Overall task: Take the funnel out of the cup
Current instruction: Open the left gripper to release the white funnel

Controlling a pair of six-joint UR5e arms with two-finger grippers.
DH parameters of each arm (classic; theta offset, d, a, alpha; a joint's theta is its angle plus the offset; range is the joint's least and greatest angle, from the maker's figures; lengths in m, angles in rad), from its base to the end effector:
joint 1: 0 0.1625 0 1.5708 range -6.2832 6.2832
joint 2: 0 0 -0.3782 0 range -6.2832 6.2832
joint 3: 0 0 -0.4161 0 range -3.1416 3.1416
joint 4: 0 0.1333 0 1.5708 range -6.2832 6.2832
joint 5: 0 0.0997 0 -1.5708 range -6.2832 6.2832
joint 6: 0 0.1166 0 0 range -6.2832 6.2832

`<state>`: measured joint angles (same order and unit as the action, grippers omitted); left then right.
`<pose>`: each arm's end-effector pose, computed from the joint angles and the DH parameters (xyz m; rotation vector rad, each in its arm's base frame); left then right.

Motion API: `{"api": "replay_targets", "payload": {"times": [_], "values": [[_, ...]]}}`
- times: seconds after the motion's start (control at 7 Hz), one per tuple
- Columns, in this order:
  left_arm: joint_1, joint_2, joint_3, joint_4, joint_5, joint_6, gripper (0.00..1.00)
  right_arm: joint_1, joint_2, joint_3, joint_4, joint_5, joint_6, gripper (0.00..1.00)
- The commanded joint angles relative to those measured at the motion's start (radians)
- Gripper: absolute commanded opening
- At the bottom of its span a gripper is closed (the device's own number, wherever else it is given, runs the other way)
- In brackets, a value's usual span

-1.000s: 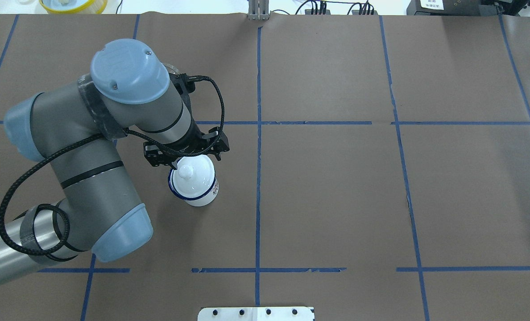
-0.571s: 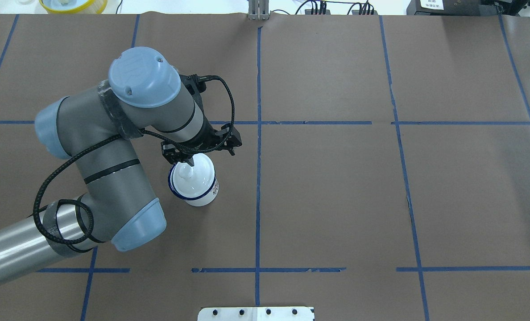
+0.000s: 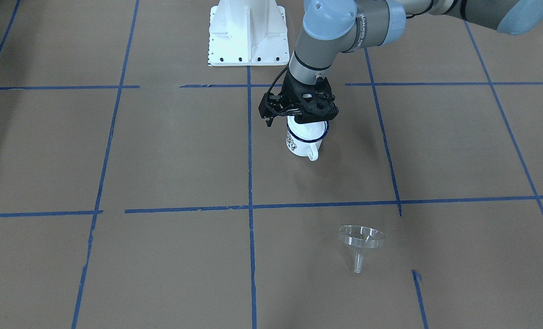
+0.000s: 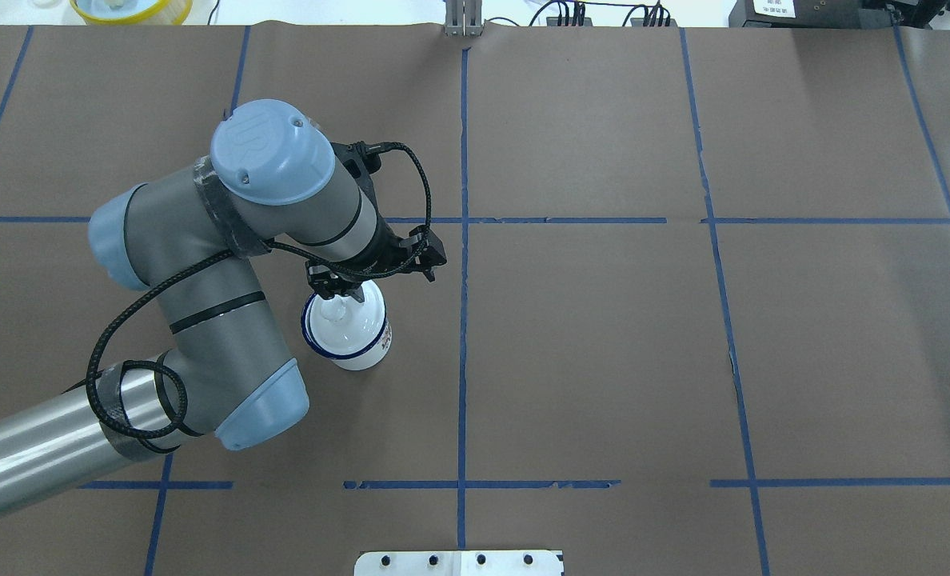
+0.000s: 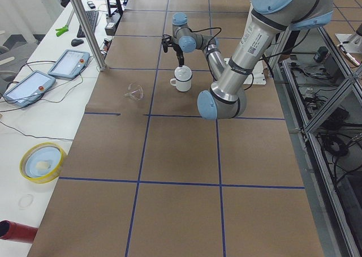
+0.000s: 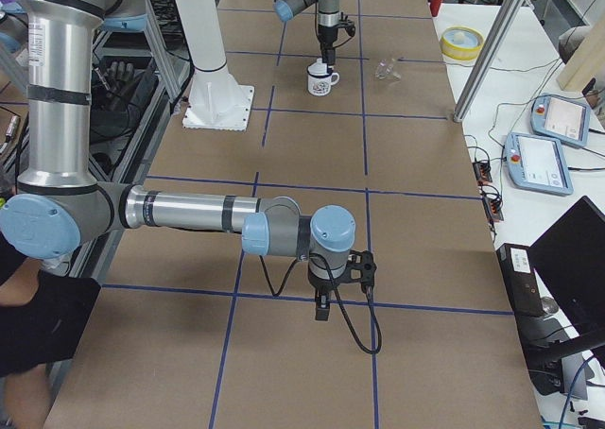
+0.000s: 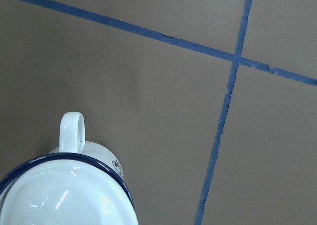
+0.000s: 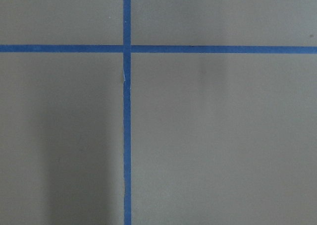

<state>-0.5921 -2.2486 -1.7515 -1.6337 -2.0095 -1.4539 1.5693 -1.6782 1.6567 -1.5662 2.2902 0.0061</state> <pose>0.4955 -0.4342 0.1266 -0.0672 0.9917 -0.2335 0.0558 -0.4737 0.6368 -0.0189 -0.7193 0.0105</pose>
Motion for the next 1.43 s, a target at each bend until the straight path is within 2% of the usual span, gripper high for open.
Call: {"api": "replay_targets", "payload": {"times": [0.0, 0.43, 0.86, 1.14, 1.29], "values": [[0.006, 0.001, 0.007, -0.018, 0.000, -0.005, 1.00, 0.000, 0.000, 0.000, 0.000, 0.000, 0.000, 1.00], [0.020, 0.003, 0.027, -0.037, 0.000, -0.006, 1.00, 0.000, 0.000, 0.000, 0.000, 0.000, 0.000, 1.00], [0.020, 0.004, 0.001, -0.031, 0.002, -0.003, 1.00, 0.000, 0.000, 0.000, 0.000, 0.000, 0.000, 1.00], [-0.053, 0.012, -0.031, -0.012, 0.003, 0.013, 1.00, 0.000, 0.000, 0.000, 0.000, 0.000, 0.000, 1.00], [-0.104, 0.023, -0.081, 0.062, 0.002, 0.112, 1.00, 0.000, 0.000, 0.000, 0.000, 0.000, 0.000, 1.00]]}}
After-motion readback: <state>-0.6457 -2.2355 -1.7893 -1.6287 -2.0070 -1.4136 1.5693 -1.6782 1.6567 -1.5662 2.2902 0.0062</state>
